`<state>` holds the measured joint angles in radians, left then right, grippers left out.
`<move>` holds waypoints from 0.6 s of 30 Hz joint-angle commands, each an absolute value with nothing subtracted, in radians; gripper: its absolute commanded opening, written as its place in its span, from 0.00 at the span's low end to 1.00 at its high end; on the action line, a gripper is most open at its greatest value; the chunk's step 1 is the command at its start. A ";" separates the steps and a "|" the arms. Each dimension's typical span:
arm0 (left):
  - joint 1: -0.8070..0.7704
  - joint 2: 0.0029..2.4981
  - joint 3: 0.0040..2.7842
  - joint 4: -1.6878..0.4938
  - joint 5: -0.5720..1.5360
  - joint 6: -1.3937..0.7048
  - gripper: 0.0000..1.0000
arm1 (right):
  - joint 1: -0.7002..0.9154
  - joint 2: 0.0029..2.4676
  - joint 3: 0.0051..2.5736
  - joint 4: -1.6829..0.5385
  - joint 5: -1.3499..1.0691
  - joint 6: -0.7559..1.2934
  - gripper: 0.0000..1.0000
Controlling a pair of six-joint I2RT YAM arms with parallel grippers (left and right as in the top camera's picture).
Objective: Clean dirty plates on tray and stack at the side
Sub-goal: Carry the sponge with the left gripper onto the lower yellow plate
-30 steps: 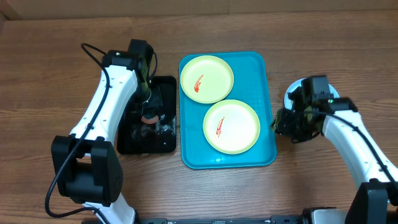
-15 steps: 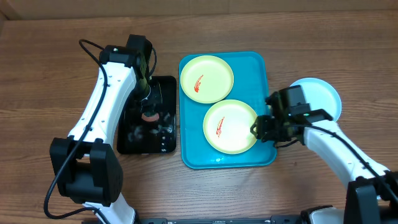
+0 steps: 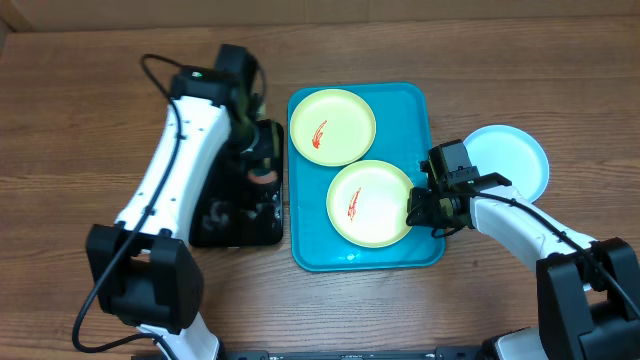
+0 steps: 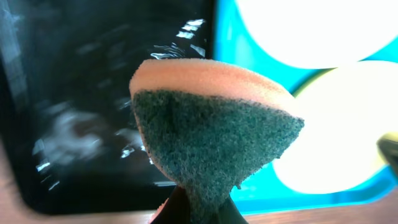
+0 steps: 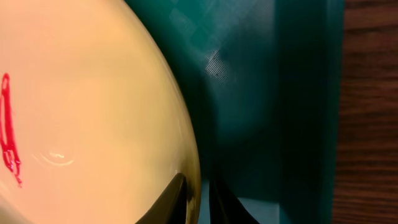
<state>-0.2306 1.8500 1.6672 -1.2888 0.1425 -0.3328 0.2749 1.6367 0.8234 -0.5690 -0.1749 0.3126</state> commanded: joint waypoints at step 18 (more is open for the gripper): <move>-0.609 2.176 1.673 -1.059 0.270 -0.525 0.04 | 0.275 1.646 0.818 -0.581 -0.161 0.314 0.11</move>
